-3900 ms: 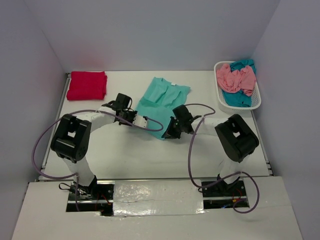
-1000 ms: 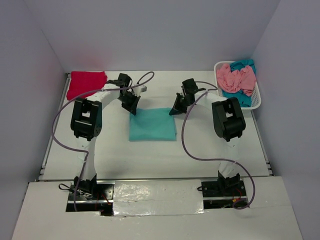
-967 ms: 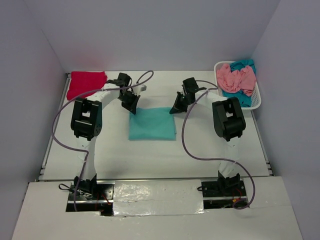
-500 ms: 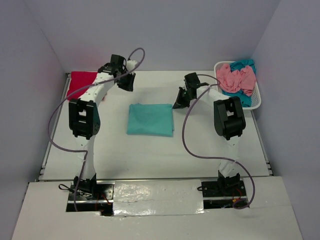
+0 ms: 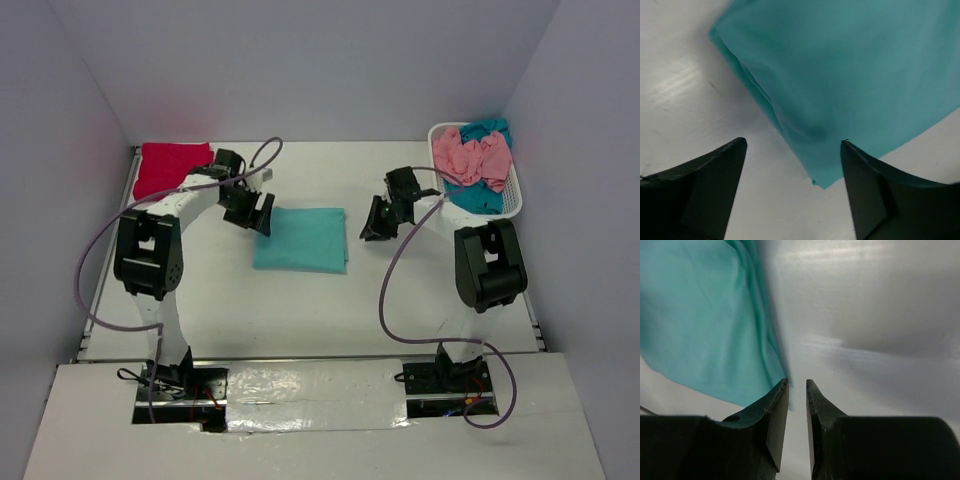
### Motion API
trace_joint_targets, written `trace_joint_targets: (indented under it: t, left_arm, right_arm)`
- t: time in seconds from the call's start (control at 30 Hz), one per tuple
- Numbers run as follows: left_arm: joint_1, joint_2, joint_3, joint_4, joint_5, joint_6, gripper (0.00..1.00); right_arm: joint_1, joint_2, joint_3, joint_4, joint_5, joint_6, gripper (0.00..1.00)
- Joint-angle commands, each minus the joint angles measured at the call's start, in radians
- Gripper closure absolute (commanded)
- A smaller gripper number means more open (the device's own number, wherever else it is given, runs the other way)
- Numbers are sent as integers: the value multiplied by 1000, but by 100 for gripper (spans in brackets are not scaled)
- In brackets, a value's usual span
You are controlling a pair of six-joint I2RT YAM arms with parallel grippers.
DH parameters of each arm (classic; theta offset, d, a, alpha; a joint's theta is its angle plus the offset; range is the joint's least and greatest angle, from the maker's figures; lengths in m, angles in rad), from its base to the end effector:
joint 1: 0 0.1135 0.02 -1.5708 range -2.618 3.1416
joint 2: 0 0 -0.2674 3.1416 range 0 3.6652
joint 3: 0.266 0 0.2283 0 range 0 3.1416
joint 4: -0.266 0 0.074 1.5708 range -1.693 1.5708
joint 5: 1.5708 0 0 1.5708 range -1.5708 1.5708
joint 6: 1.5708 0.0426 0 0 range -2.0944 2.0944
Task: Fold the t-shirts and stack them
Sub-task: Put the neatly folded tshirt into the corner of the board with the left arm
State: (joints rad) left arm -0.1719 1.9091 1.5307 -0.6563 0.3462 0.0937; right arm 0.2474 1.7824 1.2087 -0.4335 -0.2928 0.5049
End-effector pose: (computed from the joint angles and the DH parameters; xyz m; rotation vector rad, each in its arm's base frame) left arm 0.3856 -0.0816 0.2421 0.4646 2.5415 -0.4786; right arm 0.3412 0.0989 0.2088 0.2281 2.6427 0.6453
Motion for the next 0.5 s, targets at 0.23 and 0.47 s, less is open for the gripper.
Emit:
trace_joint_targets:
  t: [0.23,0.47]
  left_arm:
    - [3,103,-78,30,66,-155,7]
    - [-9,221,-159,34,264,-201,27]
  right_arm:
    - [30,-80,-175,101,-35,29,71]
    - [43,-75,-184,118,-31,46,71]
